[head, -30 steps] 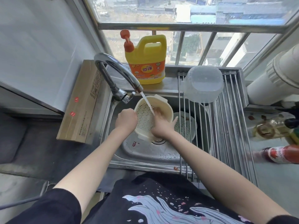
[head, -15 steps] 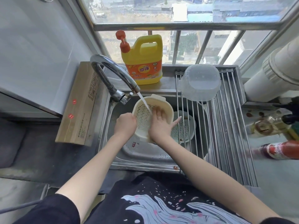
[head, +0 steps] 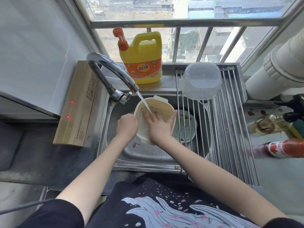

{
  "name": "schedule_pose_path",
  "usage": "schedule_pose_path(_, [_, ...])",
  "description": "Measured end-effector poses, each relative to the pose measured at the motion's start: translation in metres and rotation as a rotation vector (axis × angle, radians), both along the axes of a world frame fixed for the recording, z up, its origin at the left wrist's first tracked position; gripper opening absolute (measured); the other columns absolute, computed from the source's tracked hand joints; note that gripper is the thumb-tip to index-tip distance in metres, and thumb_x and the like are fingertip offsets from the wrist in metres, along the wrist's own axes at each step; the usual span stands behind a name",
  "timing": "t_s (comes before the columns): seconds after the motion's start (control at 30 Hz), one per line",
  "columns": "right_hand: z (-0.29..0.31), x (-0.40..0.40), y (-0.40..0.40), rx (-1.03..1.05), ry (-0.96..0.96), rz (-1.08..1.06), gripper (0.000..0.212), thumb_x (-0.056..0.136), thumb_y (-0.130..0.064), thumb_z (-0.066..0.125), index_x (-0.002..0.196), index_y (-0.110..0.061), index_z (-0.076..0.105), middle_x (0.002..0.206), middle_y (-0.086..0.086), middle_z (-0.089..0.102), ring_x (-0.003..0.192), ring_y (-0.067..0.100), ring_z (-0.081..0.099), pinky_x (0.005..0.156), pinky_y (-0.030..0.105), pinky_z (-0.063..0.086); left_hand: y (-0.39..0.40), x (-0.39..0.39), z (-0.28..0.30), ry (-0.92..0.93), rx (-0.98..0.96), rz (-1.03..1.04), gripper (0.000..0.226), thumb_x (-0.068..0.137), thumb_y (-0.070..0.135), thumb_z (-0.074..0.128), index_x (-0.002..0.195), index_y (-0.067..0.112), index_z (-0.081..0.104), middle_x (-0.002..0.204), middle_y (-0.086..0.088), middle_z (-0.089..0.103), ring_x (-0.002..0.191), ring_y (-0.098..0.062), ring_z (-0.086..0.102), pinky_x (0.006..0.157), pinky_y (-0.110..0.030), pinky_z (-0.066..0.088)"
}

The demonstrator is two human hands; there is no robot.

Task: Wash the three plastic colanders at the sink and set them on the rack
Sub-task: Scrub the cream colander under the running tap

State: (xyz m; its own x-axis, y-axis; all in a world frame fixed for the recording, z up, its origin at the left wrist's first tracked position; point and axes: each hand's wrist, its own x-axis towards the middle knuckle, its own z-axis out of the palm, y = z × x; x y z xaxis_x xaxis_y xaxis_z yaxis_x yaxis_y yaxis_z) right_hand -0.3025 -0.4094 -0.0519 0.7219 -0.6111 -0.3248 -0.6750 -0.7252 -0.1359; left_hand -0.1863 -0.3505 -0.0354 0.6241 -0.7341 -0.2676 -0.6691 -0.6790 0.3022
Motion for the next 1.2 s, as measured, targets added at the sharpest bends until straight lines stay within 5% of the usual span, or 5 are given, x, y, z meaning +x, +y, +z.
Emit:
schedule_pose_path(0.2, [-0.01,-0.018,-0.024,0.208,-0.023,0.522,0.061,0.089,0.005,0.044,0.143,-0.022,0.04,0.149,-0.003,0.041,0.139,0.019,0.034,0.117,0.043,0.022,0.007,0.012,0.004,-0.039,-0.026,0.037,0.036,0.099,0.019,0.04,0.092,-0.009,0.061,0.097,-0.026,0.063,0.094,-0.041,0.058,0.074,-0.038,0.042])
schedule_pose_path(0.3, [0.002,-0.029,-0.041,-0.121,0.012,0.539,0.033,0.089,-0.007,0.04,0.106,-0.018,0.066,0.105,-0.003,0.068,0.107,0.017,0.061,0.118,0.049,-0.003,0.009,0.016,0.004,-0.049,-0.055,0.066,0.037,0.099,0.019,0.038,0.091,-0.009,0.061,0.094,-0.025,0.063,0.087,-0.039,0.058,0.066,-0.035,0.037])
schedule_pose_path(0.63, [0.004,-0.03,0.008,0.272,-0.092,0.252,0.083,0.082,0.0,0.046,0.153,-0.016,0.007,0.159,0.006,0.015,0.146,0.018,0.016,0.119,0.043,0.001,0.002,-0.001,0.015,-0.229,-0.184,0.034,0.026,0.098,0.014,0.041,0.087,-0.003,0.058,0.081,-0.022,0.066,0.075,-0.039,0.063,0.06,-0.033,0.033])
schedule_pose_path(0.77, [-0.001,-0.032,-0.008,-0.123,0.097,0.153,0.08,0.086,-0.009,0.05,0.152,-0.01,0.005,0.16,0.008,0.011,0.148,0.019,-0.004,0.103,0.062,-0.025,0.011,-0.003,0.015,-0.207,-0.25,0.0,0.019,0.096,0.011,0.043,0.089,-0.003,0.054,0.078,-0.023,0.066,0.068,-0.04,0.062,0.055,-0.033,0.032])
schedule_pose_path(1.2, [-0.005,-0.004,0.009,0.242,-0.149,0.102,0.084,0.08,-0.01,0.055,0.151,-0.012,0.011,0.152,0.015,0.028,0.141,0.031,0.023,0.115,0.055,0.013,0.002,-0.016,0.002,-0.081,-0.3,0.157,0.024,0.097,0.016,0.039,0.094,-0.001,0.056,0.088,-0.024,0.066,0.082,-0.042,0.06,0.063,-0.037,0.034])
